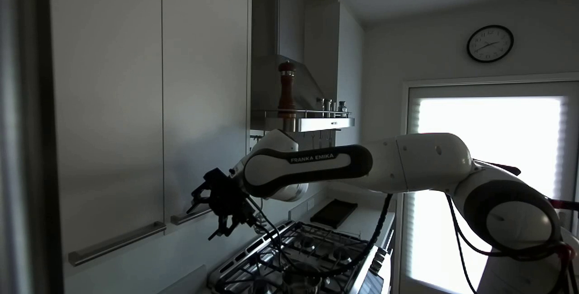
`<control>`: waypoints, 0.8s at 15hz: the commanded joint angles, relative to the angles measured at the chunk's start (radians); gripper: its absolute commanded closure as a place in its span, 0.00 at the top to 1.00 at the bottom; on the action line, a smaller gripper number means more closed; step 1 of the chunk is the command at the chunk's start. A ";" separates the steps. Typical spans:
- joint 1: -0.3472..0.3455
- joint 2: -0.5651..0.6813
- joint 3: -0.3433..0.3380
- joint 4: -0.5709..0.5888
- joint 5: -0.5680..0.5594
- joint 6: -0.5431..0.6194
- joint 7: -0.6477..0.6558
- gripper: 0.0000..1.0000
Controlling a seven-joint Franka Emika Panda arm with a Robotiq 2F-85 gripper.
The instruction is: Open the top right cupboard door then take the container out of it and put it on the countertop
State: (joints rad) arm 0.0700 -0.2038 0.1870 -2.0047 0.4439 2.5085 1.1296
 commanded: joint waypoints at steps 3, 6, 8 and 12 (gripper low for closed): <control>0.015 -0.004 -0.016 -0.022 -0.001 0.016 0.024 1.00; 0.002 -0.022 -0.019 -0.032 -0.046 -0.053 0.038 1.00; -0.007 -0.034 -0.023 -0.035 -0.077 -0.101 0.055 1.00; -0.026 -0.061 -0.037 -0.020 -0.160 -0.232 0.081 1.00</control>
State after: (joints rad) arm 0.0602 -0.2214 0.1663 -1.9922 0.3548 2.4023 1.1781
